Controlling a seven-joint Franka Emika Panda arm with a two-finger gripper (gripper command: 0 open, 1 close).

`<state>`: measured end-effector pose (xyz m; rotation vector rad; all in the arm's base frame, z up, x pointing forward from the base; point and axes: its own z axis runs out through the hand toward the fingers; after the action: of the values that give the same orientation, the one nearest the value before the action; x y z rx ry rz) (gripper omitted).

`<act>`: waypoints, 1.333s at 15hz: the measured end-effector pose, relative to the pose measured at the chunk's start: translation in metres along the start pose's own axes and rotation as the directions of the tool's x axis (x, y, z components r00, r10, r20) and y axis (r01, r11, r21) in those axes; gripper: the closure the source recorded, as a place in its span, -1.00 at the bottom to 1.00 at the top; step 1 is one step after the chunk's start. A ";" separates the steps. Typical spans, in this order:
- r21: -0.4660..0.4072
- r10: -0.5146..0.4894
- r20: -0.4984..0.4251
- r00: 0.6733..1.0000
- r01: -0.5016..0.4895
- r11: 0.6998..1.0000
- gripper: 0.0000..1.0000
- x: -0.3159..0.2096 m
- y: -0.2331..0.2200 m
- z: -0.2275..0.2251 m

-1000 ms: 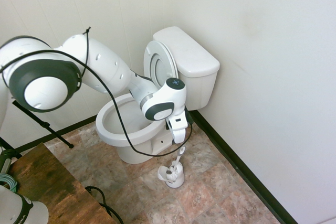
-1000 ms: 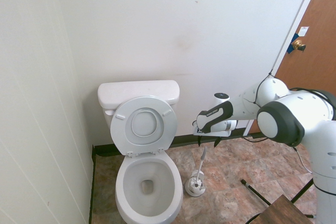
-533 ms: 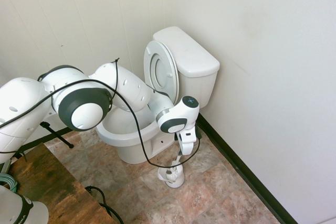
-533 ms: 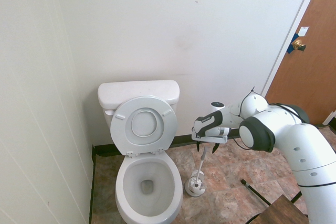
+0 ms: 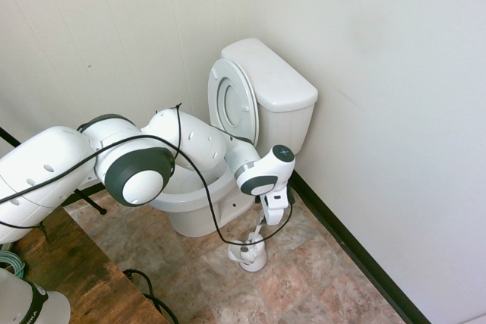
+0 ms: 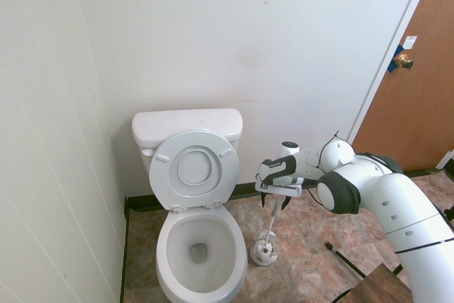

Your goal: Clean the toilet

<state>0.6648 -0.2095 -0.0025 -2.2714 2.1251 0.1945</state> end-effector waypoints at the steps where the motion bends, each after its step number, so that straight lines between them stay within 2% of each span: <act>1: -0.001 0.002 -0.001 1.000 -0.002 1.000 -1.00 0.002 0.000 0.003; 2: -0.001 0.003 -0.002 1.000 -0.003 1.000 -1.00 0.003 0.000 0.006; 3: -0.001 0.004 -0.002 1.000 -0.004 1.000 1.00 0.004 -0.001 0.008; 20: -0.005 0.024 -0.003 1.000 -0.024 1.000 1.00 0.011 0.003 0.013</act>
<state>0.6617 -0.2191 -0.0163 -2.2516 2.1563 0.1971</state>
